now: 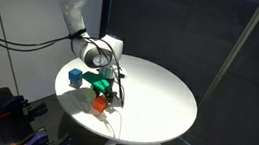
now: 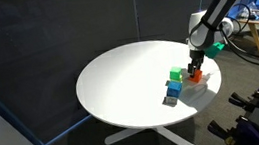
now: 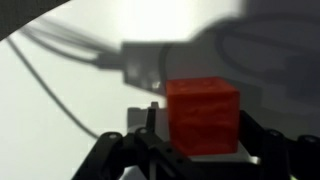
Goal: Put the orange cube on the green cube
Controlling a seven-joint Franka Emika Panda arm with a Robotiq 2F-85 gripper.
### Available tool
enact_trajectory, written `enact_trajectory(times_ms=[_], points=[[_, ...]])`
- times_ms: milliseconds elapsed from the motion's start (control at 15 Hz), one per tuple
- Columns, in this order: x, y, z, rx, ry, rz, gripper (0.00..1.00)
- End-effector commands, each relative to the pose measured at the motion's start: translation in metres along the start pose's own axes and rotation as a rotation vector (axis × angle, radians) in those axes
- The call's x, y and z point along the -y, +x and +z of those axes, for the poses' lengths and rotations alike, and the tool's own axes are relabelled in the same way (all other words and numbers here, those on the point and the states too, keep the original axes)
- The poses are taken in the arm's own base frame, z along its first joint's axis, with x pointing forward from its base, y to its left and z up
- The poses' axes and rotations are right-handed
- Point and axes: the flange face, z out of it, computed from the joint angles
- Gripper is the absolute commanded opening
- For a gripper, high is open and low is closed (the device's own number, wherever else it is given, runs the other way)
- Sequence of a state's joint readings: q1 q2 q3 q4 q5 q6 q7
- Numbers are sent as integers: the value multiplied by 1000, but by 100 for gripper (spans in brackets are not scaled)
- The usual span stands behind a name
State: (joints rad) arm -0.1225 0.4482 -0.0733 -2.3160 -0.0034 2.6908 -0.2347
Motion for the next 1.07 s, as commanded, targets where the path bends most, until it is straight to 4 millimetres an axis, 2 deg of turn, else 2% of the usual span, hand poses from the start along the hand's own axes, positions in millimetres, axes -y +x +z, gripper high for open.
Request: enact_trajectory(times_ms=[0,67,200,733,1000], points=[[-4,5,2,-6,-5,14,49],[-5,5,1,-6,-4,13,40],[-5,4,-2,-3,-3,12,30],[-8,2,-27,26,-2,12,25],[-9,1,-48,38,-1,12,23]])
